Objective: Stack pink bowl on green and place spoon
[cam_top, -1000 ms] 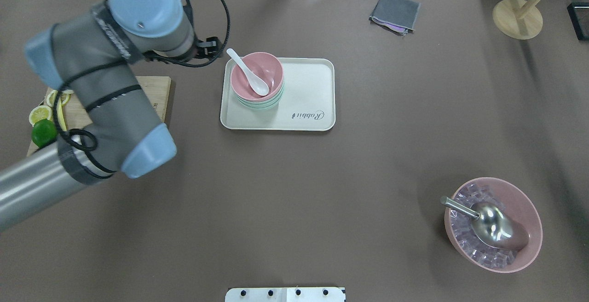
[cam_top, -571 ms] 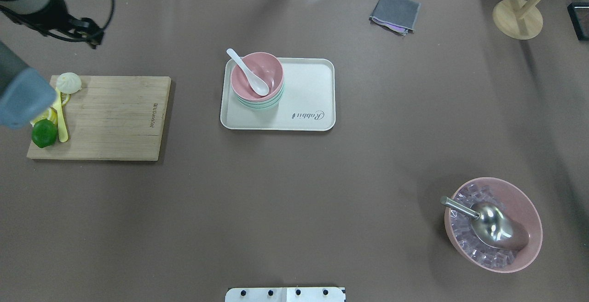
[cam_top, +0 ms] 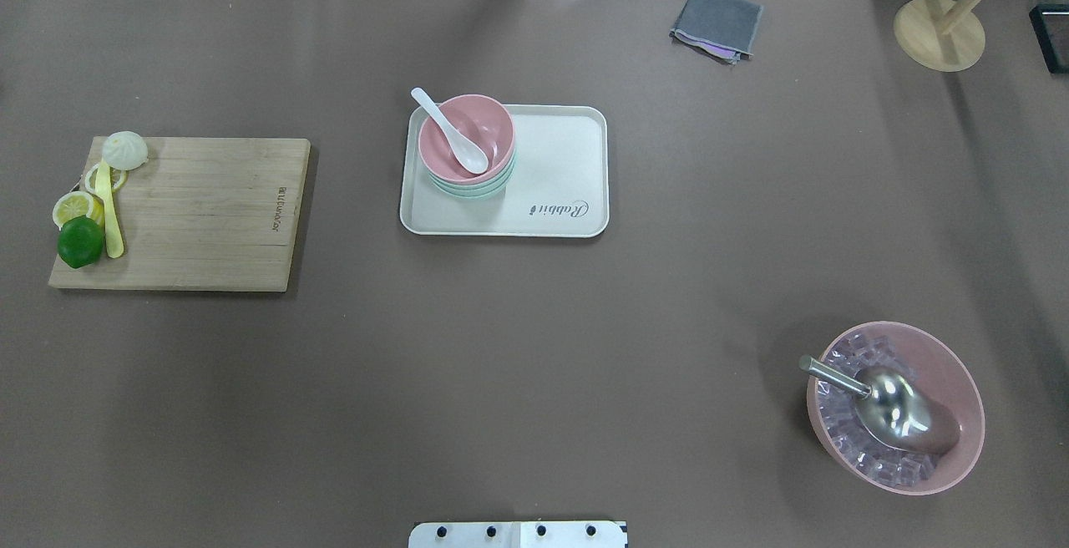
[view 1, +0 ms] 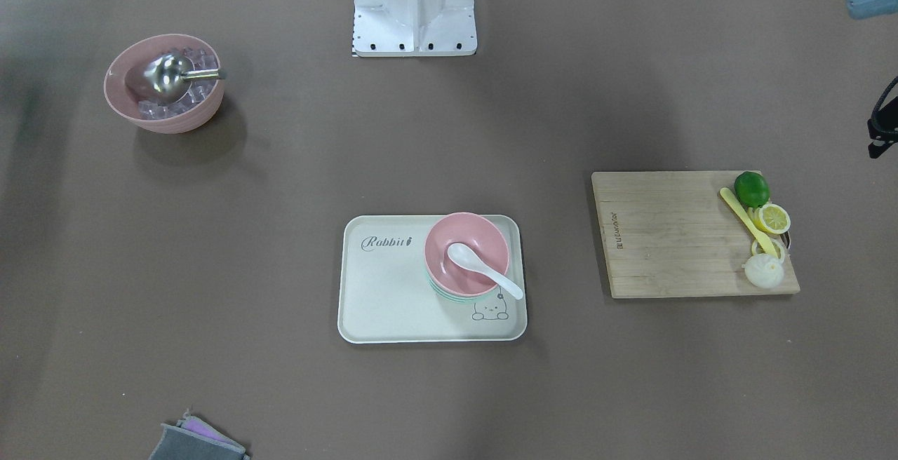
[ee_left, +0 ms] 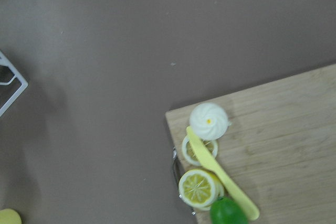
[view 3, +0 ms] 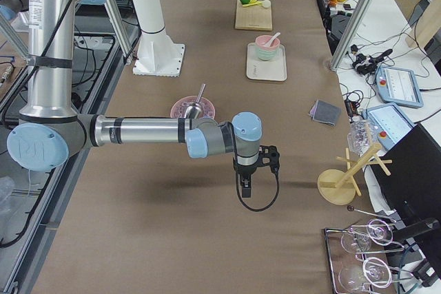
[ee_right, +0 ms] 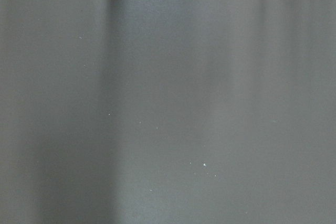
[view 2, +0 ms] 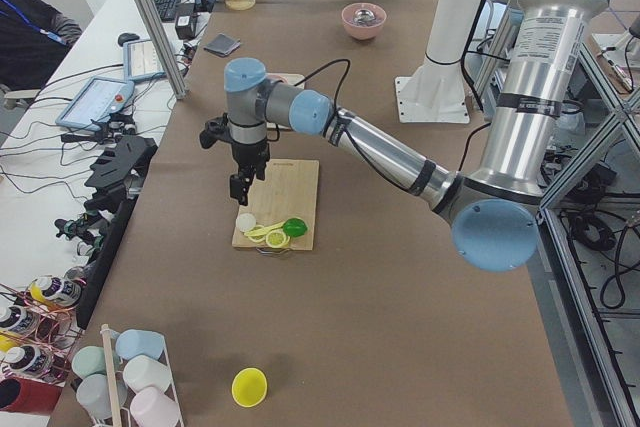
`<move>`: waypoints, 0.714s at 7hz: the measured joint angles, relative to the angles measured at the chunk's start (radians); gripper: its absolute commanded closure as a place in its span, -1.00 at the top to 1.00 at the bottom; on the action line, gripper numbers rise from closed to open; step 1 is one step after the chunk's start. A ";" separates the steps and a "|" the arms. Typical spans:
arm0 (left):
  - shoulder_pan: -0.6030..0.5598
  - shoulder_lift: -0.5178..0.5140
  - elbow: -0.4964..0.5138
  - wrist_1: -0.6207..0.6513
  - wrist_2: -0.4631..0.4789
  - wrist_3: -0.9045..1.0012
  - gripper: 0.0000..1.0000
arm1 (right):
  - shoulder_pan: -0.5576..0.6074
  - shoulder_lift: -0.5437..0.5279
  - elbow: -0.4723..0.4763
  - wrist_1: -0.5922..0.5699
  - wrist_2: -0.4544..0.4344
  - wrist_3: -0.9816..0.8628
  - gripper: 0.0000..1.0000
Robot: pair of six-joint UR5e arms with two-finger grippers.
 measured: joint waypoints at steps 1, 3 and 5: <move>-0.019 0.049 0.011 -0.017 -0.012 0.011 0.96 | 0.024 -0.015 0.005 0.000 0.014 -0.023 1.00; -0.067 0.181 0.016 -0.148 -0.123 0.015 0.96 | 0.051 -0.044 0.009 0.007 0.027 -0.053 1.00; -0.104 0.251 0.037 -0.230 -0.246 0.013 0.96 | 0.060 -0.059 0.004 0.010 0.025 -0.079 1.00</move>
